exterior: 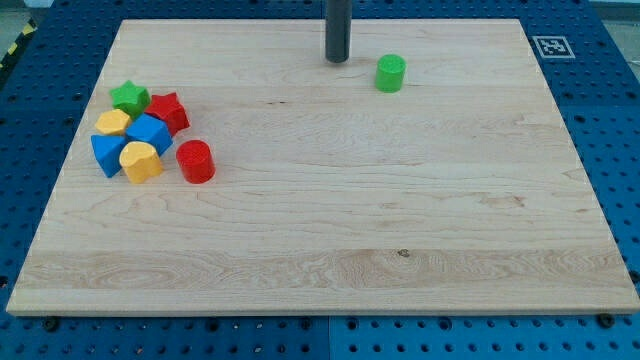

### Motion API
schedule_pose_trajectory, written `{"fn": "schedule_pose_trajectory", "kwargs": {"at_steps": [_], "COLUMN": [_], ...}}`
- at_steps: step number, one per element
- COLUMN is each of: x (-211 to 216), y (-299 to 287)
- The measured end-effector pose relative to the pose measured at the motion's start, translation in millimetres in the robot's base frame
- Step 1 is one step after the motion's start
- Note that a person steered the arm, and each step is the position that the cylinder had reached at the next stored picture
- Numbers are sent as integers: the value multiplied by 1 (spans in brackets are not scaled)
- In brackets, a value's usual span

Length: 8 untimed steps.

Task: Push green circle closer towards red circle

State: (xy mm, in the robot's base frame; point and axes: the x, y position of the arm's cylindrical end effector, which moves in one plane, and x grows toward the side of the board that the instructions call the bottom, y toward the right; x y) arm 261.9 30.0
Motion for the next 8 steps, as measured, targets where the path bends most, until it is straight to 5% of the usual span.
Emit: {"fn": "schedule_pose_trajectory", "kwargs": {"at_steps": [1,2,4,6,8], "x": [-10,32,92,12,48], "y": [49,55,-44,-18,41]}}
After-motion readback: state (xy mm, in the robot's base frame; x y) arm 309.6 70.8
